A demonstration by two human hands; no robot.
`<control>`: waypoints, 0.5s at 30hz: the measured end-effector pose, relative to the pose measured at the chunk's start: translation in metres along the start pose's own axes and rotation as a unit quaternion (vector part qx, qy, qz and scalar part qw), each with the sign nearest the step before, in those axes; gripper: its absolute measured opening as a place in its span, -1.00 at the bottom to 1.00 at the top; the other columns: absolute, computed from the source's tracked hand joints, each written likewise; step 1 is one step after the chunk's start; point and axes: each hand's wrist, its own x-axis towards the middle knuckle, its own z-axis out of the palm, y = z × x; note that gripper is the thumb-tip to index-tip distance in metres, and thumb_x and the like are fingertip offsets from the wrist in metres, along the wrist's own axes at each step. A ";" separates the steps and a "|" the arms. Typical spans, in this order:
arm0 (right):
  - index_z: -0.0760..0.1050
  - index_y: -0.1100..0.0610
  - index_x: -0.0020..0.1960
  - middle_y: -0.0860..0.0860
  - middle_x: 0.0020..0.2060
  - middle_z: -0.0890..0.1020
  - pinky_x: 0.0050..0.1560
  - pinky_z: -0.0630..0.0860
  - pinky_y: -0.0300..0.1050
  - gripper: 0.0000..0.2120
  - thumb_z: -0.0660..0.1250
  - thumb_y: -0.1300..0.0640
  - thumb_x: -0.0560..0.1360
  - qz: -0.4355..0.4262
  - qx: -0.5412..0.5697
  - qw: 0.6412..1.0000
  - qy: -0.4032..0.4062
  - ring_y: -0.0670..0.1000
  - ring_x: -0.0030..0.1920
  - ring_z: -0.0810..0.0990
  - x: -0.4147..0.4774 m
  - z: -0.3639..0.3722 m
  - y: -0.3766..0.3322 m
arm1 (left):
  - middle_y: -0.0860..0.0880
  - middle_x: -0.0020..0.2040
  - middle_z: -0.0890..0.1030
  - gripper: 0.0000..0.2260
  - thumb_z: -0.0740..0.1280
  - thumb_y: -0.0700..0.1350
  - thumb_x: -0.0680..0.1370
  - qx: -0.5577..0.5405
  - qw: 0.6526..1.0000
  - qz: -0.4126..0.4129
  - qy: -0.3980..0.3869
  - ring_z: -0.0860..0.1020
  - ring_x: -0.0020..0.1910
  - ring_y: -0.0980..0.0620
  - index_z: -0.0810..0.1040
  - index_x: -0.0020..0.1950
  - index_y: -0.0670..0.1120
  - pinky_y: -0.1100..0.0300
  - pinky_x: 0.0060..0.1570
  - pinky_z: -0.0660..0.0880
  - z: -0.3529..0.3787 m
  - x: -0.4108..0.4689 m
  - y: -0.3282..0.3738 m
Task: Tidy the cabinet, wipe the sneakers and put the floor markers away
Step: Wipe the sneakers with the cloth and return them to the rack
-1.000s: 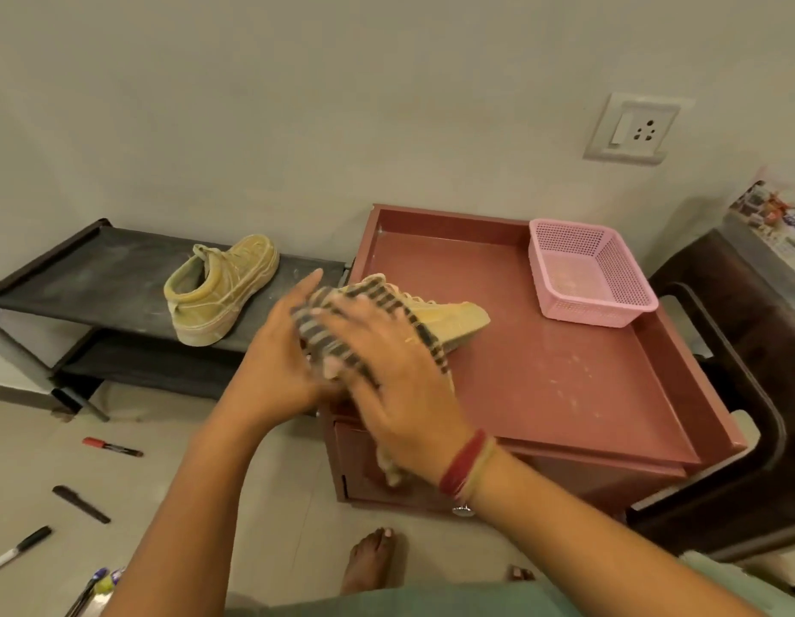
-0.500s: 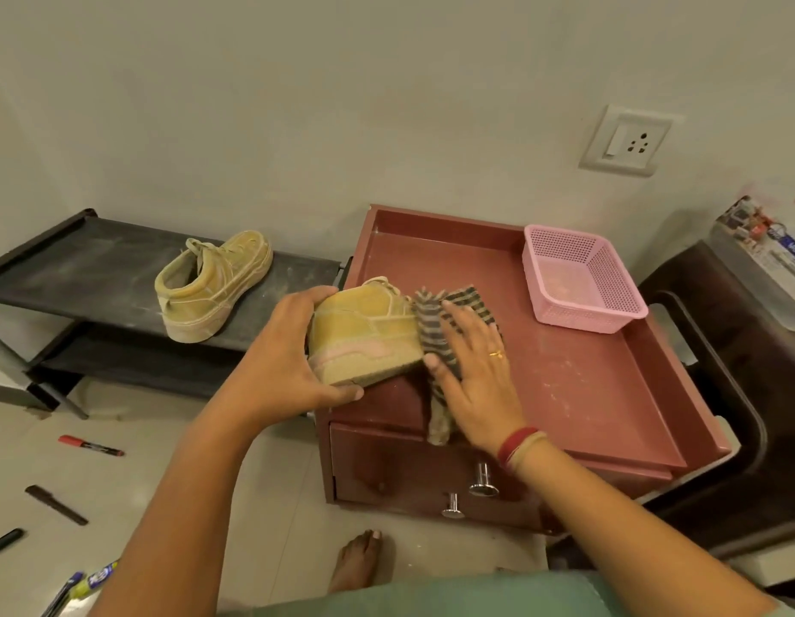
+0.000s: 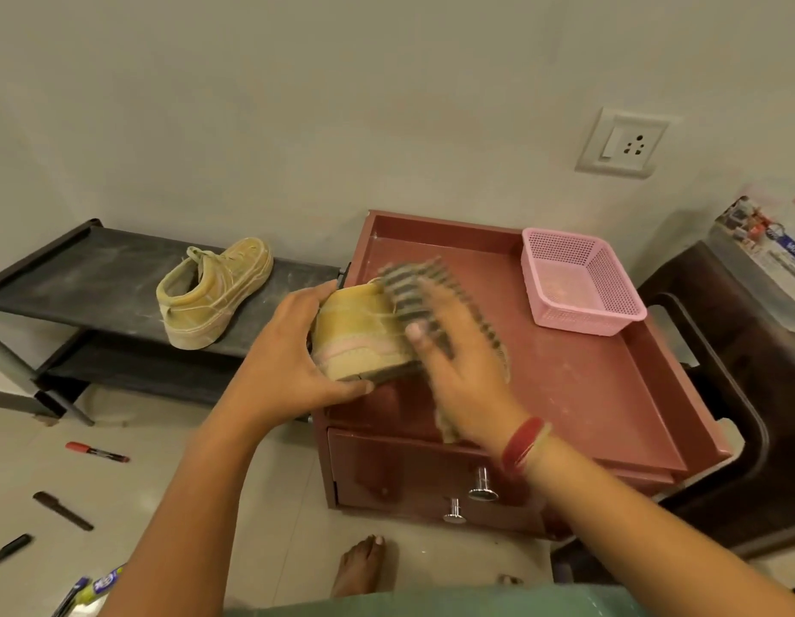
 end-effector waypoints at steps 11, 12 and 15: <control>-0.02 -0.20 0.48 -0.17 0.47 0.12 0.49 -0.20 0.00 -0.43 -0.16 -0.35 0.52 -0.044 -0.271 0.960 -0.060 -0.13 0.50 -0.06 -0.011 0.003 0.067 | 0.19 0.29 0.26 -0.05 0.52 0.21 0.14 0.029 0.998 0.000 -0.053 0.29 0.23 0.28 0.17 0.45 0.12 0.36 0.10 0.30 -0.009 -0.002 -0.004; 0.03 -0.18 0.47 -0.18 0.46 0.13 0.49 -0.19 -0.02 -0.41 -0.16 -0.37 0.50 -0.005 -0.228 0.972 -0.055 -0.15 0.49 -0.06 -0.009 -0.002 0.073 | 0.19 0.30 0.24 -0.05 0.52 0.18 0.15 0.033 0.998 0.001 -0.059 0.27 0.24 0.27 0.15 0.45 0.13 0.35 0.12 0.29 -0.009 -0.002 -0.002; 0.33 -0.16 0.33 -0.04 0.38 0.39 0.44 0.14 -0.07 -0.57 0.01 -0.26 0.54 0.089 -0.003 0.996 -0.012 -0.09 0.42 0.26 -0.003 -0.017 0.085 | 0.22 0.27 0.19 -0.08 0.53 0.09 0.19 0.045 0.996 0.012 -0.070 0.24 0.22 0.28 0.12 0.44 0.15 0.31 0.12 0.29 -0.010 -0.001 0.009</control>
